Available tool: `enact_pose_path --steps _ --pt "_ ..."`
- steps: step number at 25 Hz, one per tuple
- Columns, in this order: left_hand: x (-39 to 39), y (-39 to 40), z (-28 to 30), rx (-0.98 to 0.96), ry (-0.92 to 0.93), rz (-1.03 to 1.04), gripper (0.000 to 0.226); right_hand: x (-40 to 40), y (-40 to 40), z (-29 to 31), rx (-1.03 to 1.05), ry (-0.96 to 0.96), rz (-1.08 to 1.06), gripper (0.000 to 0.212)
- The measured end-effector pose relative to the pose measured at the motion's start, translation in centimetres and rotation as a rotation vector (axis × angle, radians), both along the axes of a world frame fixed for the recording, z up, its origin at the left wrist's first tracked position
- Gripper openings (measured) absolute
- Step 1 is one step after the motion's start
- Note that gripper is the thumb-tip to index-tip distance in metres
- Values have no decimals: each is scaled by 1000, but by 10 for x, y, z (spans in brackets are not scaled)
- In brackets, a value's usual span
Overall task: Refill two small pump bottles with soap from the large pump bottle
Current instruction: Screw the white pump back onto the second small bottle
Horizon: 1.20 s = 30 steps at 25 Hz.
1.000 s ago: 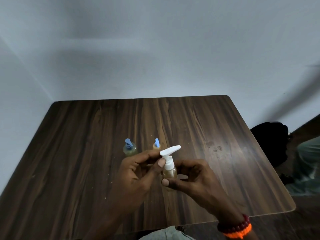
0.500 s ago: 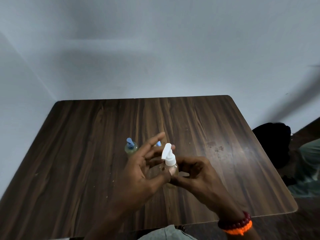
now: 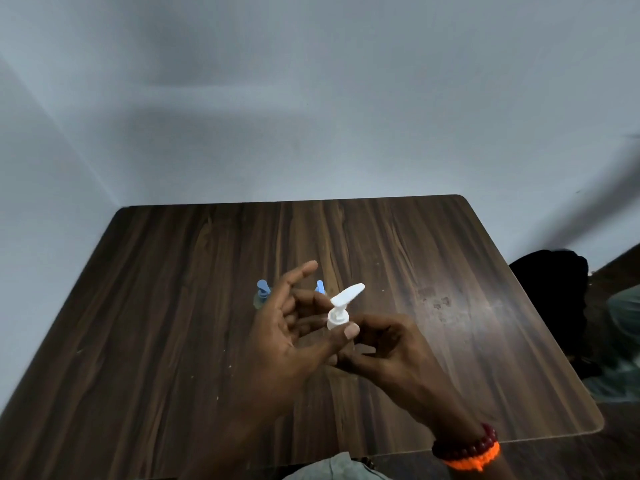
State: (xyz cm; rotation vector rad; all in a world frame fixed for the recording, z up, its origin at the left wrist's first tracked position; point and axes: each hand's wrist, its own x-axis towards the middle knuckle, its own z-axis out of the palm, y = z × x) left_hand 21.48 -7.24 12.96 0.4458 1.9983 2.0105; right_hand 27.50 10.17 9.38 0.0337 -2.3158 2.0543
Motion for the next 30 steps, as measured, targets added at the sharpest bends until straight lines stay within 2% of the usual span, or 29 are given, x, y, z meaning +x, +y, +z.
enact_pose_path --steps 2,5,7,12,19,27,30 --pt "-5 -5 -2 -4 40 39 82 0 3 -2 2 -7 -23 29" --pt "-9 -11 -4 -28 90 -29 70 2 6 -4 32 -27 -62 32" --pt "-7 -11 -5 -47 104 -63 72 2 4 -4 30 -10 -53 31" --pt "-2 -4 -8 -100 155 -4 55 3 -2 0 22 15 -3 31" --pt "-6 -8 -5 -155 182 -196 62 6 4 -4 11 -25 4 37" --pt "-18 -18 -7 -151 213 -382 66 11 11 1 -24 -68 115 21" --pt "-21 -20 -5 -107 159 -455 66 10 17 6 -1 -70 213 19"
